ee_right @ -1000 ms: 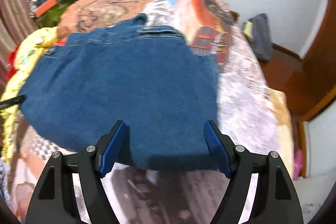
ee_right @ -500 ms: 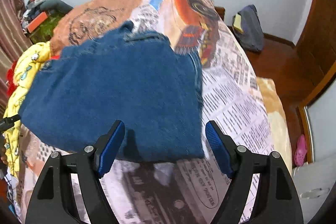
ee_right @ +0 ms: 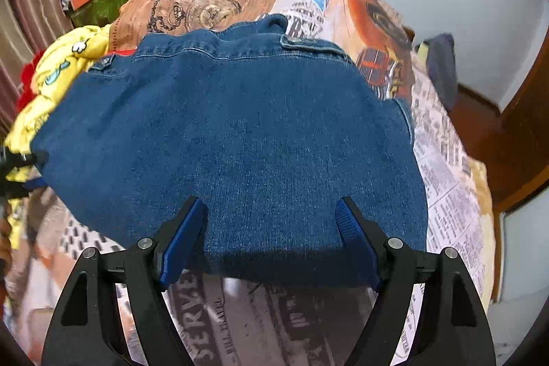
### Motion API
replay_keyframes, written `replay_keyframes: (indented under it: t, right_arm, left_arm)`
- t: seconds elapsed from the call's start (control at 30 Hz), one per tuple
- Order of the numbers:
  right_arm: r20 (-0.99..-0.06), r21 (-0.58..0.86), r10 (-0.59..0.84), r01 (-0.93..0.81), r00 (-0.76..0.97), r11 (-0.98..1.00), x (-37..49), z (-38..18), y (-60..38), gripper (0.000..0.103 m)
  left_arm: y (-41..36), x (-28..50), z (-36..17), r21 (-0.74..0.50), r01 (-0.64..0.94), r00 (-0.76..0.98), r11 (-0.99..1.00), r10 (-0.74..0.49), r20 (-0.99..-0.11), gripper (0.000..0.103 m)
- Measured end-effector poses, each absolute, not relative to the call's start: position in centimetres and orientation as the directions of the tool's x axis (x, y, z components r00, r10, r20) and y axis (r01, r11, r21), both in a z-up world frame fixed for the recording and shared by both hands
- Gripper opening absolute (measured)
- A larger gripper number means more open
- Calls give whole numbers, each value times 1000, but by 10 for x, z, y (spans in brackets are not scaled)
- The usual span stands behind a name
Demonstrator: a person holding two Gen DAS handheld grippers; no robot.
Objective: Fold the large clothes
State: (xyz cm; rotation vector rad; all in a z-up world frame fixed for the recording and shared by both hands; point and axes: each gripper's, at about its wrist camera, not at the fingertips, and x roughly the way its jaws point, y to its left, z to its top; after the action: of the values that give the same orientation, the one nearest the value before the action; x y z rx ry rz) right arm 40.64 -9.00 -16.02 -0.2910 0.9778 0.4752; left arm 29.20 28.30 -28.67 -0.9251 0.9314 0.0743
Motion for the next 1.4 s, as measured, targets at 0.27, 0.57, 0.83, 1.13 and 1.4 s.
replay_keyframes:
  t: [0.27,0.57,0.83,1.13,1.4]
  right_arm:
    - [-848,47,293,-489,442,871,415,-160,-102,81]
    - [-848,33,282,-486,448,873,411,-160,-97,81]
    - [-854,28,272,-482,444,876,412,-159,-96,81]
    - [-877,36,255,-474,406,880,415,-151,-93,81]
    - [-861,52,290,-496,417,867,410,-126,-67,81]
  left_arm:
    - [283,313,-288,-654,-462,636,599,-290,-715,68]
    - [265,300,-217,-599,-378,726,706,-175,-665,54]
    - [278,331,-239,-672,-398,737,624,-219,-640,66]
    - [284,344,-260,-644,-482,692,594,-192,-696,33]
    - [259,334,-149,-615,-310,823,725,-119,-555,21]
